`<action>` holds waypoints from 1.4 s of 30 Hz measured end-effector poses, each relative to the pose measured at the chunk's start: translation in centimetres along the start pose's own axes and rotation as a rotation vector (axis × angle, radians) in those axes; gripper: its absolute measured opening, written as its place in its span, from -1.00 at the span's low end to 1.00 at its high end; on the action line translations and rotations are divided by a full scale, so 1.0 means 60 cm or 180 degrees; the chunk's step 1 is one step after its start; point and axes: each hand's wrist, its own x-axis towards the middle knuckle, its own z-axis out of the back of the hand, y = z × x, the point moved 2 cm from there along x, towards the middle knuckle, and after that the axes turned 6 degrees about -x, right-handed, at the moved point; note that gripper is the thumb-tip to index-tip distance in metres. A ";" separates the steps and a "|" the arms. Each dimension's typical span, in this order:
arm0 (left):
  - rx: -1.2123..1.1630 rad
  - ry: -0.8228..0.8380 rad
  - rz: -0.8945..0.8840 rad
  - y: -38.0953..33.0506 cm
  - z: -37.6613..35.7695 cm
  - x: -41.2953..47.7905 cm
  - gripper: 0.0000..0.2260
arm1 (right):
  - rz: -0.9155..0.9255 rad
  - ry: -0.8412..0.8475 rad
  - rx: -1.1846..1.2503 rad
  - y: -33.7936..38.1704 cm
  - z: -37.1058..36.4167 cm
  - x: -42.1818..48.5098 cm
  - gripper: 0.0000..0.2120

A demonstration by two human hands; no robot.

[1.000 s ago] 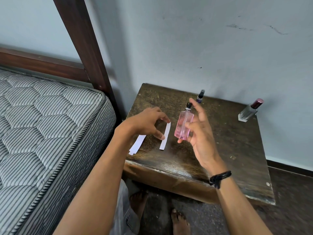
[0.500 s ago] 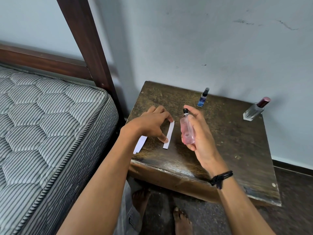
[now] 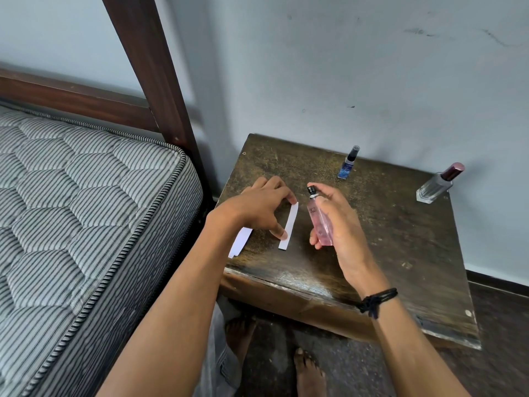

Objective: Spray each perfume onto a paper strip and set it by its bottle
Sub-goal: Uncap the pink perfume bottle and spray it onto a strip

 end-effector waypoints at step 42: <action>-0.0067 0.0024 -0.0035 0.005 -0.002 0.001 -0.30 | 0.1028 -0.0165 -0.4239 -0.029 -0.027 0.002 -0.67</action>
